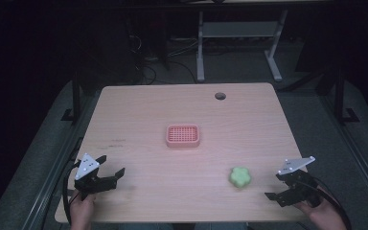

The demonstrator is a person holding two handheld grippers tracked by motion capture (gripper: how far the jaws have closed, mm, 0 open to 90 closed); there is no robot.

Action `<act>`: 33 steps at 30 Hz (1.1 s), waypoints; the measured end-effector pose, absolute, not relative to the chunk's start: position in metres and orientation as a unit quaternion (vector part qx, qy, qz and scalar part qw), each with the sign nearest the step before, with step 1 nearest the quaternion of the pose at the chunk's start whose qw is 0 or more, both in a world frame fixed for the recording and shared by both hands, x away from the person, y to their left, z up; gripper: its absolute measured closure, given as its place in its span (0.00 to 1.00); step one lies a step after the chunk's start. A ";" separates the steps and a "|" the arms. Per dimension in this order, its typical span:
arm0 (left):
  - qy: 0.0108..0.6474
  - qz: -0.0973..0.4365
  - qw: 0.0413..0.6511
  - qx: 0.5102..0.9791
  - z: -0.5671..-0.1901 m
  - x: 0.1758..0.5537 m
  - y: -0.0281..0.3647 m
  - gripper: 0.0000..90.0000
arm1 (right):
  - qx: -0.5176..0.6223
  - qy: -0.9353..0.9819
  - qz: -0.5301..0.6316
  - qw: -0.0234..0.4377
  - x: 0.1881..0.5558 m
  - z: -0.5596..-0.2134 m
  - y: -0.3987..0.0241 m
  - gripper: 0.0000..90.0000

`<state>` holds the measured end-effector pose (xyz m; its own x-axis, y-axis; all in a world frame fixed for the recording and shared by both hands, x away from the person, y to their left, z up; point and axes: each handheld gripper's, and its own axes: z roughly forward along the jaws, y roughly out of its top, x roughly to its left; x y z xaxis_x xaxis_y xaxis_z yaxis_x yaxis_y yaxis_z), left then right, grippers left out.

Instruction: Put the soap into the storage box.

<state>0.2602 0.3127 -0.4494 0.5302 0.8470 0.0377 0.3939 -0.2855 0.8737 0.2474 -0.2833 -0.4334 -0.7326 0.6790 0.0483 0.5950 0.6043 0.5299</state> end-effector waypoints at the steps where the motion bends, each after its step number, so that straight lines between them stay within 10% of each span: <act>1: 0.411 0.258 0.435 0.758 -0.450 0.260 0.312 0.16 | 0.357 0.892 0.266 0.078 0.248 -0.432 -0.282 0.21; 33: 0.409 0.260 0.433 0.760 -0.450 0.260 0.312 0.16 | 0.299 0.924 0.229 0.072 0.268 -0.413 -0.242 0.20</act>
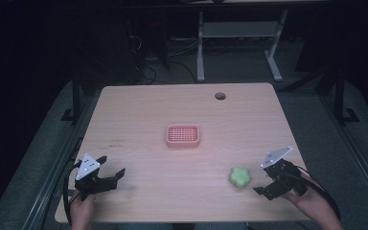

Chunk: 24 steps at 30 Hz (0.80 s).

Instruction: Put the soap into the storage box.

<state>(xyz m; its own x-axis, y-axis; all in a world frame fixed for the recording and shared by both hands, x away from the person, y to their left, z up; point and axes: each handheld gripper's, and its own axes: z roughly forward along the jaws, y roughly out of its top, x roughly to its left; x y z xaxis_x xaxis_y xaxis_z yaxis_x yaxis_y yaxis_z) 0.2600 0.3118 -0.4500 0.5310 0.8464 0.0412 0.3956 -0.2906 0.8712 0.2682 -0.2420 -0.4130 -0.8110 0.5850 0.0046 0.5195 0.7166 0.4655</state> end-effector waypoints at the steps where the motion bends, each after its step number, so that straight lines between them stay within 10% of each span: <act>1: 0.409 0.260 0.434 0.760 -0.450 0.260 0.312 0.16 | 0.298 0.924 0.229 0.071 0.269 -0.413 -0.241 0.20; 24: 0.405 0.259 0.435 0.761 -0.449 0.260 0.311 0.16 | 0.282 0.935 0.207 0.064 0.288 -0.413 -0.209 0.16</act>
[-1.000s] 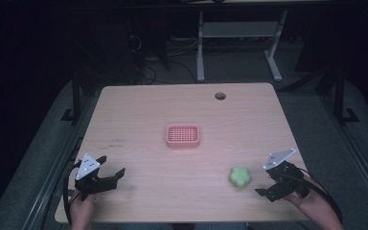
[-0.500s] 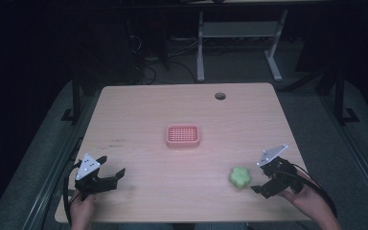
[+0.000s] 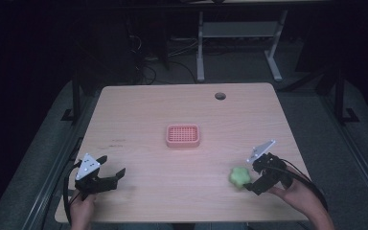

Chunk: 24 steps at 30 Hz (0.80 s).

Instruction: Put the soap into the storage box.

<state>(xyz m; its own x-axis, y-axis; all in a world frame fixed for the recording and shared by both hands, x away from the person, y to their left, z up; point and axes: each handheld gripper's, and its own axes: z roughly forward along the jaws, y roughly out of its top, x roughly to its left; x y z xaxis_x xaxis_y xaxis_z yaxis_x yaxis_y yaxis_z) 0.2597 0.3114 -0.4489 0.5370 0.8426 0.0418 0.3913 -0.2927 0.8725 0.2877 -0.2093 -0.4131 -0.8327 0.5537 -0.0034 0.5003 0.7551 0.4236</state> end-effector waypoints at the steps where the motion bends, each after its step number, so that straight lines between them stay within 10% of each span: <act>1: 0.405 0.259 0.435 0.761 -0.449 0.260 0.311 0.16 | 0.282 0.936 0.203 0.061 0.289 -0.414 -0.206 0.16; 24: 0.403 0.259 0.437 0.761 -0.448 0.259 0.311 0.16 | 0.289 0.945 0.143 0.052 0.306 -0.431 -0.176 0.16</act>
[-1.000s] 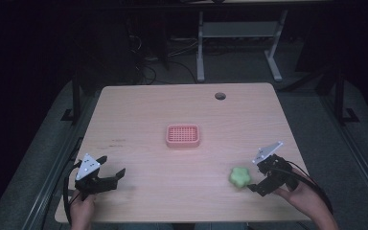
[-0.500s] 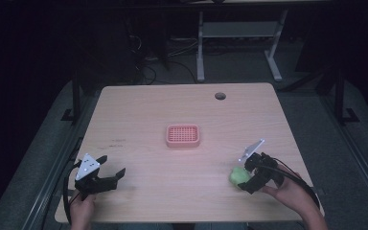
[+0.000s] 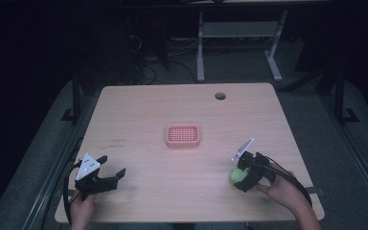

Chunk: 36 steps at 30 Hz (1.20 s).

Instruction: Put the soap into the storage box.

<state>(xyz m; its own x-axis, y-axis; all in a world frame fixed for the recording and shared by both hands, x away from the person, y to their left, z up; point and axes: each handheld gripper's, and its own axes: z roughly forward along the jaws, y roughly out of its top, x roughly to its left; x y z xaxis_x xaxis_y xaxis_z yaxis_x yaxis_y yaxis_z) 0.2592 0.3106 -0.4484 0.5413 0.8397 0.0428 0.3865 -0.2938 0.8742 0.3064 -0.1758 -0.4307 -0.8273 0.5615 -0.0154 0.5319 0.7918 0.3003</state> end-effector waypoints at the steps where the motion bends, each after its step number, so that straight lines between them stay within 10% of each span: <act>1: 0.403 0.259 0.436 0.762 -0.448 0.259 0.311 0.16 | 0.288 0.946 0.138 0.053 0.307 -0.432 -0.175 0.17; 36: 0.403 0.260 0.440 0.759 -0.448 0.259 0.311 0.16 | 0.303 0.945 0.119 0.041 0.312 -0.446 -0.166 0.27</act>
<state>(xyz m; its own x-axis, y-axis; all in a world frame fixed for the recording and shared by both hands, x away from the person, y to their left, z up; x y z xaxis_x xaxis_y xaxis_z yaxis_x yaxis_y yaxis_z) 0.2589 0.3109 -0.4477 0.5396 0.8410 0.0403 0.3833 -0.2879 0.8776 0.3124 -0.1658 -0.4455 -0.8129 0.5824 -0.0060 0.5627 0.7880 0.2498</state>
